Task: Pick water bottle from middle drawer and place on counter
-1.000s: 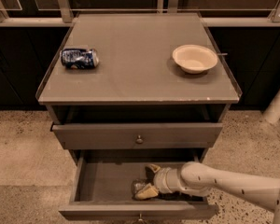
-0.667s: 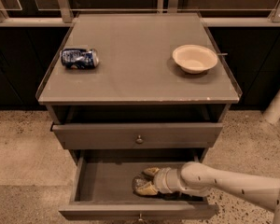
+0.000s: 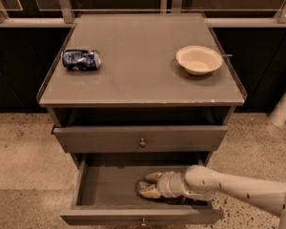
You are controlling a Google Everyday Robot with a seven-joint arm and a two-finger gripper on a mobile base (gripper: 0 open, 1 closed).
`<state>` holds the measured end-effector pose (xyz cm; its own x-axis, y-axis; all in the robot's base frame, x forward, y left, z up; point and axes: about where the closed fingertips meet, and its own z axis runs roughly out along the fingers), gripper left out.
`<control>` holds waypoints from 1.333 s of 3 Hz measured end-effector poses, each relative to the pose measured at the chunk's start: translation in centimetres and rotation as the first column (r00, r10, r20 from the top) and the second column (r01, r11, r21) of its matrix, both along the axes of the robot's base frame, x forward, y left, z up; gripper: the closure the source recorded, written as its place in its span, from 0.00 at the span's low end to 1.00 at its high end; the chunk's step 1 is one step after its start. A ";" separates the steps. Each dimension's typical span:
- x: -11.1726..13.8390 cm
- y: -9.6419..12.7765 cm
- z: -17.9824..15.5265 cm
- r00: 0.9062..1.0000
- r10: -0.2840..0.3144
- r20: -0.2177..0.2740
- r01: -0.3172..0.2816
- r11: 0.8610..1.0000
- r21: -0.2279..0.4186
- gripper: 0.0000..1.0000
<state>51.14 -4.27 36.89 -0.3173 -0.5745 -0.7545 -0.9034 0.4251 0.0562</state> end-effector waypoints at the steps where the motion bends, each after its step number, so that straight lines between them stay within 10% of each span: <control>1: 0.0 0.1 0.2 1.000 0.009 -0.008 -0.009 1.000 0.019 1.00; 4: -3.9 -9.9 12.7 0.997 -0.074 -0.036 0.076 0.996 0.057 1.00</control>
Offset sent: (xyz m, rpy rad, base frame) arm -0.0117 -0.0502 0.0858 0.1198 0.0527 0.1088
